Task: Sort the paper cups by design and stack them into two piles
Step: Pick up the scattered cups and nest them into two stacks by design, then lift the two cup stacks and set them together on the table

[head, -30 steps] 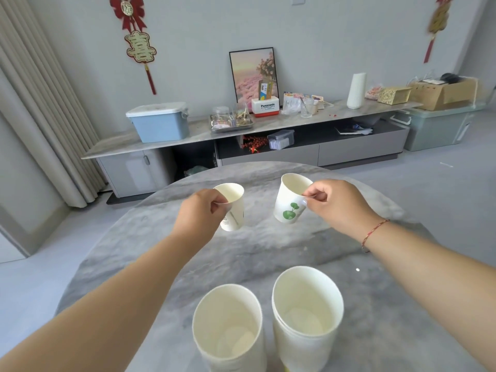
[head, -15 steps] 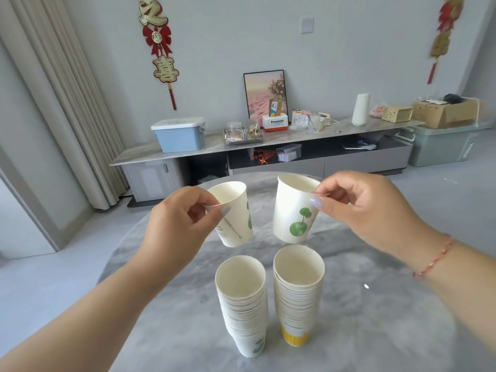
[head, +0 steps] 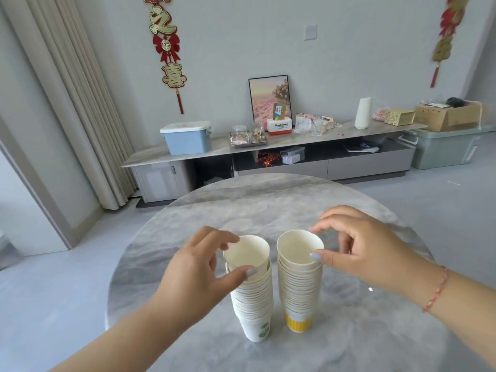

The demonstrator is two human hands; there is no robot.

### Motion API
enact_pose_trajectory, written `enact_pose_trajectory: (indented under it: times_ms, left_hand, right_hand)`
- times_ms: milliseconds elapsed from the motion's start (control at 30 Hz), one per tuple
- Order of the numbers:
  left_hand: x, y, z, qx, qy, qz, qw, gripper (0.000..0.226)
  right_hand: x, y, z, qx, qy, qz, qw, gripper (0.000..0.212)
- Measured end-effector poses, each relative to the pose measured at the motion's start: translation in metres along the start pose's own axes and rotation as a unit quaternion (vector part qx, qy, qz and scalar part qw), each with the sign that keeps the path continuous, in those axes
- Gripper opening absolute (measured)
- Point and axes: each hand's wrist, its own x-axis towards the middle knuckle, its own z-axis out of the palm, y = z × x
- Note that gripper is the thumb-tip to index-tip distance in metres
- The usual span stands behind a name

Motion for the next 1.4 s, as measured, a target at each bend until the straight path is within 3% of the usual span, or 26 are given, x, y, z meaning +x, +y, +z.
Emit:
enact_pose_trajectory:
  times_ms: [100,200,367,533,800,1100,1400]
  left_hand:
    - [-0.012,-0.01,0.008,-0.005,0.048,-0.036,0.998,0.08]
    - [-0.034,-0.025,0.034,-0.051,0.059,-0.08,0.994,0.101]
    - [-0.058,-0.033,0.081,-0.127,-0.053,-0.223,0.965,0.103]
    - [-0.056,-0.028,0.112,-0.195,-0.093,-0.302,0.928,0.092]
    - [-0.048,-0.048,0.115,-0.177,-0.025,-0.352,0.919,0.063]
    - [-0.019,-0.137,0.078,-0.119,0.077,-0.415,0.899,0.062]
    - [0.028,-0.226,0.054,-0.08,0.087,-0.461,0.879,0.069]
  right_hand:
    - [-0.003,0.012,0.008,-0.013,0.022,0.037,0.999,0.065]
    - [-0.008,0.033,0.03,0.056,-0.035,0.104,0.992,0.098]
    - [-0.027,0.055,0.073,0.153,-0.155,0.186,0.958,0.094]
    - [-0.03,0.055,0.093,0.156,-0.128,0.186,0.962,0.093]
    - [-0.024,0.053,0.113,0.114,-0.06,0.187,0.974,0.082]
    - [-0.009,0.048,0.135,0.156,-0.067,0.174,0.97,0.081]
    - [0.005,0.043,0.147,0.174,-0.088,0.141,0.971,0.095]
